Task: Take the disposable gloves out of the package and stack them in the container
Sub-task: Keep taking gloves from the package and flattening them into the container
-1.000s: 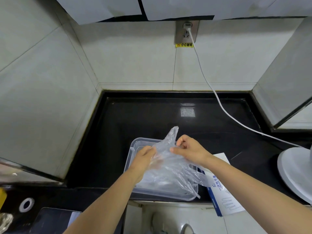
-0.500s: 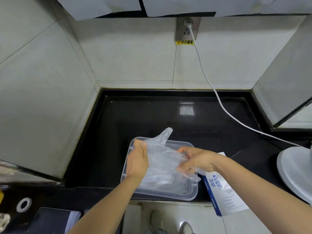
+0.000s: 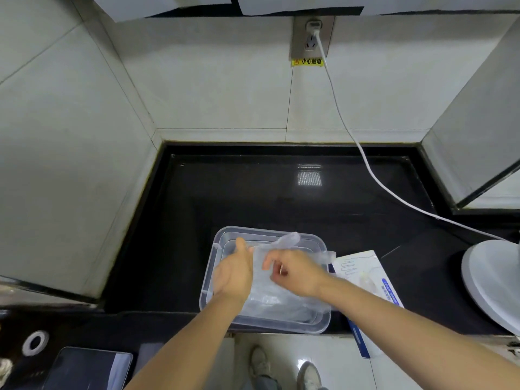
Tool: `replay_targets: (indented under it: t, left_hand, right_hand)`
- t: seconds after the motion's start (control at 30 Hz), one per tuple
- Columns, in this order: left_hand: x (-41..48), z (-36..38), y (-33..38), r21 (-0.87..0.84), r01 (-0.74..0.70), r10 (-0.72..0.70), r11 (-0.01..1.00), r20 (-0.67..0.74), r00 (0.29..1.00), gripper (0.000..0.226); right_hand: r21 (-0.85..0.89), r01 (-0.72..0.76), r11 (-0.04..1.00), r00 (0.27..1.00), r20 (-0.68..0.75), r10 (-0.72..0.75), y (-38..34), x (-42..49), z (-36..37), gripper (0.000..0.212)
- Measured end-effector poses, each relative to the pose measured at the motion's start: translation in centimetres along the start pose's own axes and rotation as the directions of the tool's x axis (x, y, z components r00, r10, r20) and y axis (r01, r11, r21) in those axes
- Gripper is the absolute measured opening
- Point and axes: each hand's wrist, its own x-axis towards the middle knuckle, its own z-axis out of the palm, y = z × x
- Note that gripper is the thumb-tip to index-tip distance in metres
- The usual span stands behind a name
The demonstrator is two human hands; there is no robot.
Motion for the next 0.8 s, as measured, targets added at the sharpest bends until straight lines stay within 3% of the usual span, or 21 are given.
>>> replay_targets:
  t: [0.1, 0.23, 0.33, 0.4, 0.43, 0.5, 0.57, 0.63, 0.8]
  left_hand:
    - [0.2, 0.4, -0.3, -0.031, 0.112, -0.108, 0.993, 0.105, 0.989, 0.041]
    - [0.6, 1.1, -0.7, 0.223, -0.051, 0.011, 0.974, 0.174, 0.985, 0.06]
    - [0.1, 1.3, -0.2, 0.396, -0.19, 0.19, 0.898, 0.039, 0.981, 0.058]
    - [0.1, 1.7, 0.2, 0.396, -0.334, 0.376, 0.855, -0.03, 0.926, 0.048]
    - [0.3, 1.7, 0.4, 0.334, -0.372, 0.392, 0.866, 0.008, 0.92, 0.045]
    - [0.9, 2.3, 0.4, 0.221, -0.313, 0.273, 0.924, 0.196, 0.942, 0.045]
    - [1.6, 3.1, -0.6, 0.177, -0.13, 0.041, 0.975, 0.436, 0.899, 0.058]
    - [2.1, 3.7, -1.9, 0.167, -0.002, -0.08, 0.986, 0.479, 0.874, 0.077]
    - [2.3, 4.5, -2.7, 0.262, -0.025, -0.11, 0.965, 0.485, 0.868, 0.112]
  right_hand:
    - [-0.152, -0.163, 0.975, 0.973, 0.139, 0.184, 1.9, 1.5, 2.6, 0.047]
    - [-0.262, -0.225, 0.938, 0.93, 0.228, 0.287, 2.7, 3.0, 4.3, 0.066]
    - [-0.327, -0.251, 0.911, 0.9, 0.267, 0.344, 2.8, 3.6, 5.0, 0.077]
    - [-0.364, -0.241, 0.9, 0.886, 0.295, 0.357, 2.9, 3.6, 5.5, 0.085]
    - [-0.375, -0.233, 0.897, 0.879, 0.314, 0.359, 2.9, 3.6, 5.7, 0.088]
    - [-0.396, -0.222, 0.891, 0.86, 0.351, 0.371, 2.9, 3.4, 5.8, 0.095]
    - [-0.413, -0.213, 0.885, 0.847, 0.373, 0.378, 2.8, 3.2, 5.6, 0.105]
    - [-0.43, -0.217, 0.876, 0.844, 0.368, 0.39, 2.9, 2.9, 5.6, 0.111]
    - [-0.484, -0.248, 0.839, 0.874, 0.262, 0.409, 3.6, 2.8, 6.0, 0.11]
